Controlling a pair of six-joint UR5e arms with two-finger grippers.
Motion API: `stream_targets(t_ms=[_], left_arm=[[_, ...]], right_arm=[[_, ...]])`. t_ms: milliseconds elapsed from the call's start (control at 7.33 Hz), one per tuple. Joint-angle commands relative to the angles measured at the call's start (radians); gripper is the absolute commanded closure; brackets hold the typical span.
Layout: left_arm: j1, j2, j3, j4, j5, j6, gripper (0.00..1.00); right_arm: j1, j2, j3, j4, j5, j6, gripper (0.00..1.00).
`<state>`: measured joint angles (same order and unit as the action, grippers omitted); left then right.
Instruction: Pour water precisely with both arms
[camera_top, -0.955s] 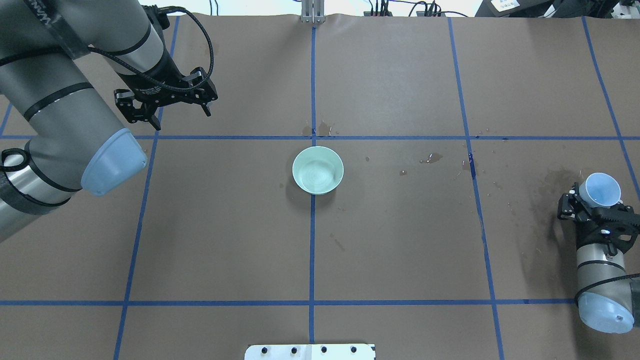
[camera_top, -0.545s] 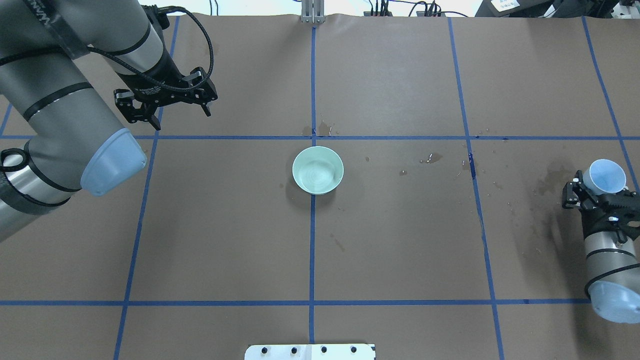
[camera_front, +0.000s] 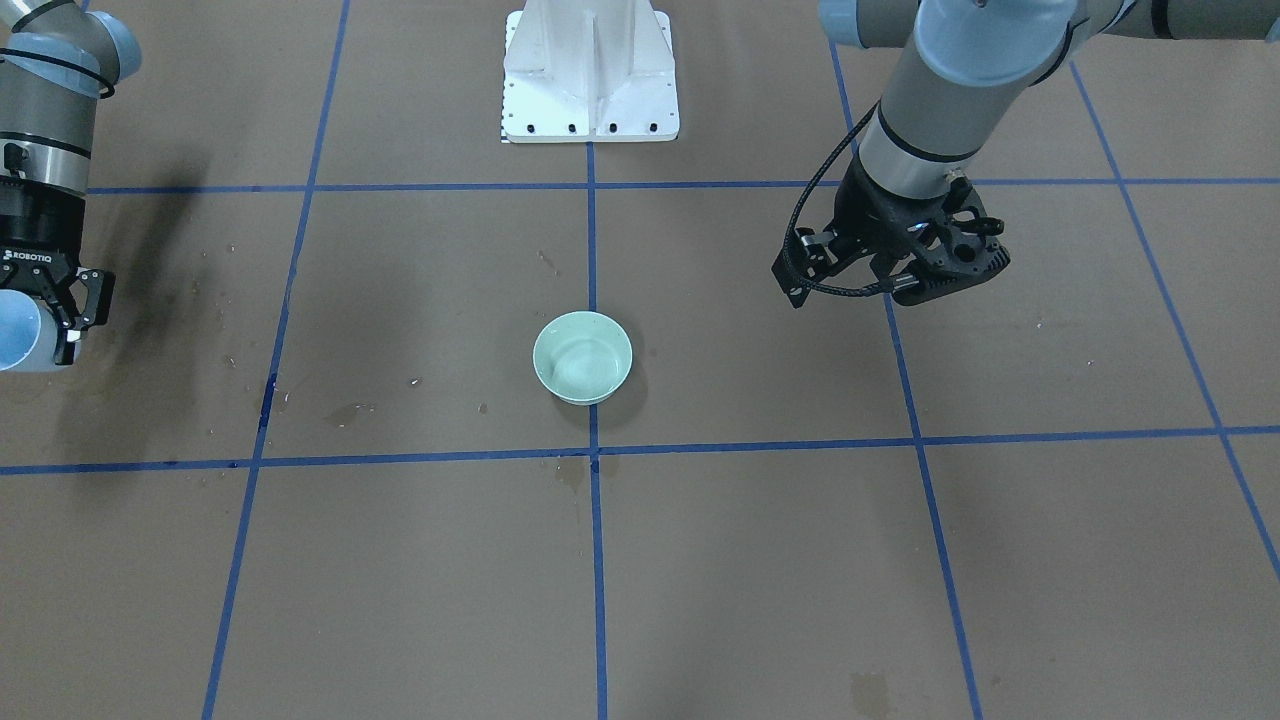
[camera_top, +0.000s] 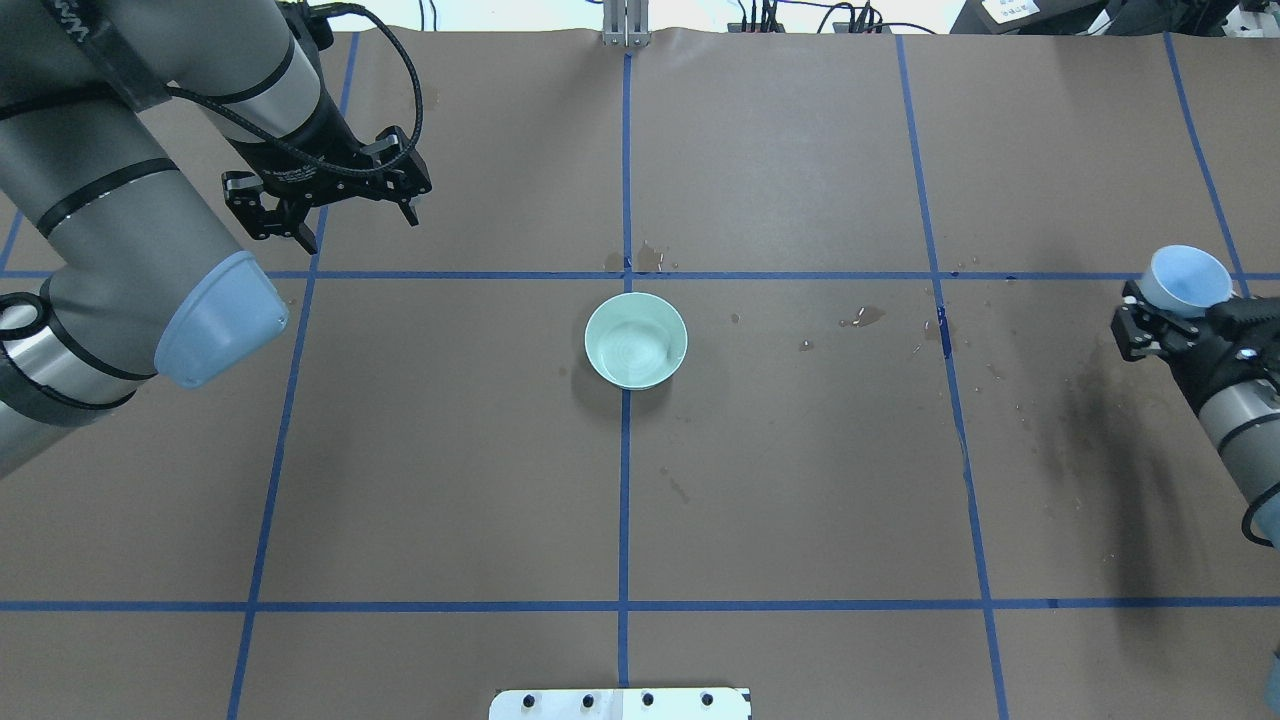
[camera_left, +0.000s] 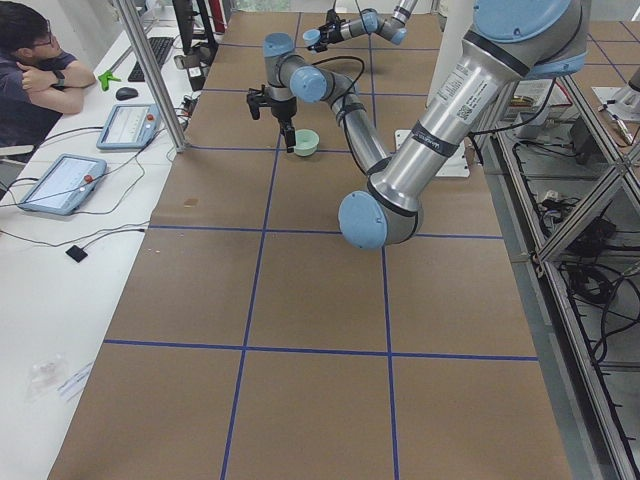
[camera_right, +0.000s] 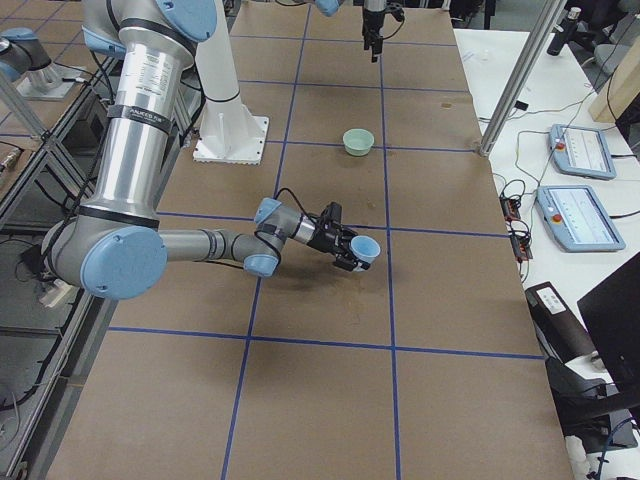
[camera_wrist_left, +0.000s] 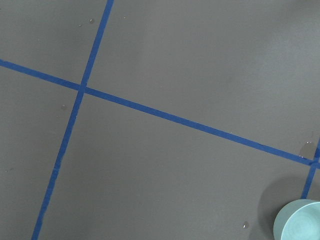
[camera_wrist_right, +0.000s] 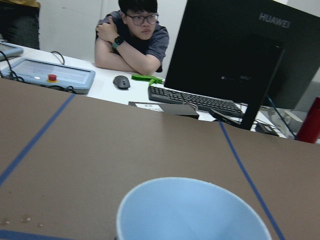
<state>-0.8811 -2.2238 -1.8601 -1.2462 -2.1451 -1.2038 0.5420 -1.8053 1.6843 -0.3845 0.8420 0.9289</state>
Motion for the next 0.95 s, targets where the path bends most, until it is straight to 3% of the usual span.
stream_targets(t_ms=[0, 273, 545, 818], left_arm=[[-0.001, 0.001, 0.004, 0.001, -0.001, 0.000, 0.00], [-0.013, 0.001, 0.007, 0.001, -0.001, 0.000, 0.00], [-0.041, 0.001, 0.012, -0.002, -0.001, 0.001, 0.00], [-0.053, 0.001, 0.025, -0.006, 0.001, 0.003, 0.00]], right_arm=[[0.033, 0.143, -0.003, 0.036, 0.048, -0.192, 1.00], [0.033, 0.333, -0.029, 0.073, 0.087, -0.244, 1.00], [0.032, 0.433, -0.029, 0.073, 0.237, -0.292, 1.00], [0.027, 0.440, -0.029, 0.070, 0.417, -0.298, 1.00]])
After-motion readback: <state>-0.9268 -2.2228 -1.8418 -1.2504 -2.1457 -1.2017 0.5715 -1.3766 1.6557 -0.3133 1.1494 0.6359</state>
